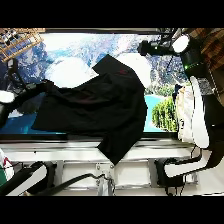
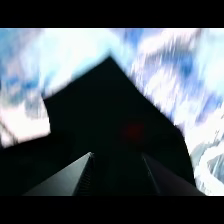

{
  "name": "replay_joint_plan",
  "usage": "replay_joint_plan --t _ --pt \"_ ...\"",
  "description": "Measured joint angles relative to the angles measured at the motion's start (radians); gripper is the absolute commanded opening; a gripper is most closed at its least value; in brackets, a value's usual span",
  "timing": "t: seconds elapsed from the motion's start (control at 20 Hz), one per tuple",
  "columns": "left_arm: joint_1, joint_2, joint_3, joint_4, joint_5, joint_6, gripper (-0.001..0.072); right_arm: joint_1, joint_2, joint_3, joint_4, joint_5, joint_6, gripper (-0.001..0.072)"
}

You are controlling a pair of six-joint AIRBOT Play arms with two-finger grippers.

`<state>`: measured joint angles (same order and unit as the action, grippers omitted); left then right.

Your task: Fold the clothes and pants, and hang the long-sleeved shirts on hangers.

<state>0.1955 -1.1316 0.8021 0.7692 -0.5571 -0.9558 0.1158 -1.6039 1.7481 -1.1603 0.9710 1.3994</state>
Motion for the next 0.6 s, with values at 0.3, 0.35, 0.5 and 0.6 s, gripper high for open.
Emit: replay_joint_plan --t 0.3,0.35,0.5,0.6 --pt "0.257 -0.060 -0.001 0.193 -0.238 -0.198 0.0156 0.012 0.112 -0.107 0.000 0.186 0.021 0.0326" --pt "0.301 -0.062 -0.011 0.246 -0.293 -0.242 0.0157 0.014 0.143 -0.143 0.001 0.195 0.021 0.0326" --pt "0.415 -0.050 -0.063 0.360 -0.428 -0.332 0.0267 0.019 0.237 -0.277 0.005 0.198 0.008 0.0326" --pt "0.466 -0.035 -0.105 0.394 -0.471 -0.358 0.0295 0.020 0.305 -0.389 0.008 0.177 -0.007 0.0326"
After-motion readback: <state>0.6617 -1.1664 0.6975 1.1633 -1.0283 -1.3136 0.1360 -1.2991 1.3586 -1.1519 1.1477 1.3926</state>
